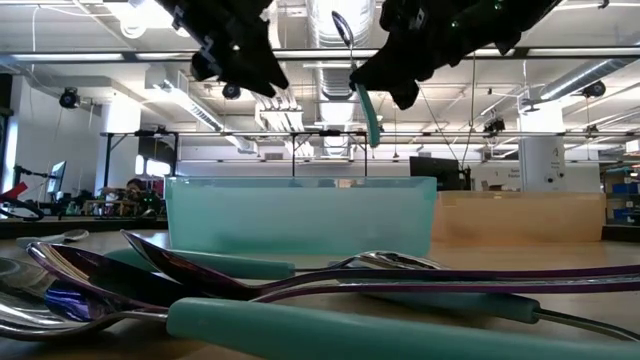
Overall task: Sort silverware by color (type)
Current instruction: Put the green spoon into the green bin, then put the blue spoon into the blue bin
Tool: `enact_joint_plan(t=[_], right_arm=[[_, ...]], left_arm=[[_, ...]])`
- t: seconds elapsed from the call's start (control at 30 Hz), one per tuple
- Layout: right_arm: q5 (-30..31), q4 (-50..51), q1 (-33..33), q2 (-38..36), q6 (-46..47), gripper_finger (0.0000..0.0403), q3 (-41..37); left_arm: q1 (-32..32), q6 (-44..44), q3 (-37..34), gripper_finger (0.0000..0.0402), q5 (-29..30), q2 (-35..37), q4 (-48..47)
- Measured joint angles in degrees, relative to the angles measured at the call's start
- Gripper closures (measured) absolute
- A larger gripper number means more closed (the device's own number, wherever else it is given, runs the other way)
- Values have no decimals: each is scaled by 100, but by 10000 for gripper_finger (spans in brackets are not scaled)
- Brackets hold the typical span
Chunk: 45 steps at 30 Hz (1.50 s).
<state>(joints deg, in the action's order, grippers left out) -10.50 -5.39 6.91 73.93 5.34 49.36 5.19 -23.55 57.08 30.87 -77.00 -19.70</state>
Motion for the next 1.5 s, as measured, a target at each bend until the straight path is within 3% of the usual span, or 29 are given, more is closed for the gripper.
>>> enact_joint_plan(t=[0.47,0.7,0.8,0.93,1.07,1.3,1.5], right_arm=[[1,235,-205,897,166,368,0],[2,255,-229,1134,276,367,0],[2,371,-229,1143,380,338,0],[2,533,-253,1132,383,295,0],[0,551,-268,1124,410,279,0],[0,635,-266,1046,405,278,0],[7,1047,-264,708,182,280,0]], left_arm=[[0,-178,2,236,-51,933,-490],[29,-532,2,236,-894,1052,-743],[65,-768,2,236,-1194,1015,-1058],[147,-1262,2,236,-1689,924,-1668],[332,-1874,2,236,-2233,839,-2506],[824,-4171,-38,236,-2243,586,-4287],[1169,-5304,-343,236,-2303,104,-4285]])
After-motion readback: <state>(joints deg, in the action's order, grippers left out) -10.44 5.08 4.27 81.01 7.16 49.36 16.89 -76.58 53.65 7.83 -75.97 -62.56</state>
